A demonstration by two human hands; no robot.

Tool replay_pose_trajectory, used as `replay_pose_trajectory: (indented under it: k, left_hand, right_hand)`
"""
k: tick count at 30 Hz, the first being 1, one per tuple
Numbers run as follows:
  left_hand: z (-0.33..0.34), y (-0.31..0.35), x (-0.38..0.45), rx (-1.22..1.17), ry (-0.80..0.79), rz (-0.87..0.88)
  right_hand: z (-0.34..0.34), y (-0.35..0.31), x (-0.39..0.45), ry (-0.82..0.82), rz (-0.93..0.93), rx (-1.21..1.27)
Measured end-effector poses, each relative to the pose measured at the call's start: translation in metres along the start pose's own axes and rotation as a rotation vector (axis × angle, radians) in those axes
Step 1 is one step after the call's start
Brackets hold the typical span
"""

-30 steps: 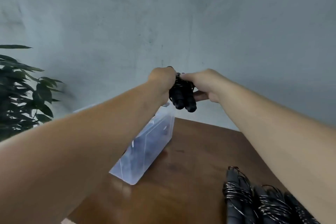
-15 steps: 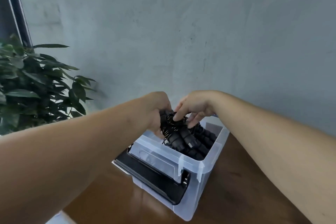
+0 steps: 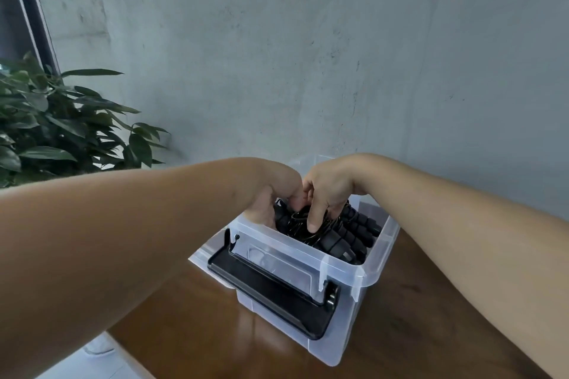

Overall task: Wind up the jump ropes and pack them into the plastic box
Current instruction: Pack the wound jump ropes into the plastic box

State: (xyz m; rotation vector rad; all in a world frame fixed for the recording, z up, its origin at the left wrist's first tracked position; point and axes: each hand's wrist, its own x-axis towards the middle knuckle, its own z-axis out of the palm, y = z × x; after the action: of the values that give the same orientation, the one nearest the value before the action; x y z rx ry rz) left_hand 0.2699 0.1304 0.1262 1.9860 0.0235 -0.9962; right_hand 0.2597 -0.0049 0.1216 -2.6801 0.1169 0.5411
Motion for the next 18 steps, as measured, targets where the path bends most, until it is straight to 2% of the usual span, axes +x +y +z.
replay_pose_trajectory:
  k: [3, 7, 12, 14, 18]
  left_hand:
    - [-0.001, 0.0, -0.001, 0.259, 0.024, -0.038]
    - [0.004, -0.003, -0.002, 0.589, 0.098, 0.004]
    - [0.022, -0.003, -0.02, 1.291, 0.269, 0.201]
    - [0.024, -0.003, -0.024, 1.373, 0.272, 0.195]
    - [0.009, 0.003, -0.009, 1.266, 0.185, 0.032]
  right_hand:
    - [0.004, -0.006, -0.003, 0.007, -0.018, -0.036]
    - [0.011, -0.011, -0.005, 0.034, -0.038, -0.146]
    - [0.011, -0.015, -0.009, 0.054, -0.05, -0.254]
    - [0.01, -0.015, -0.008, 0.076, -0.069, -0.294]
    - [0.007, -0.015, -0.007, 0.095, -0.084, -0.325]
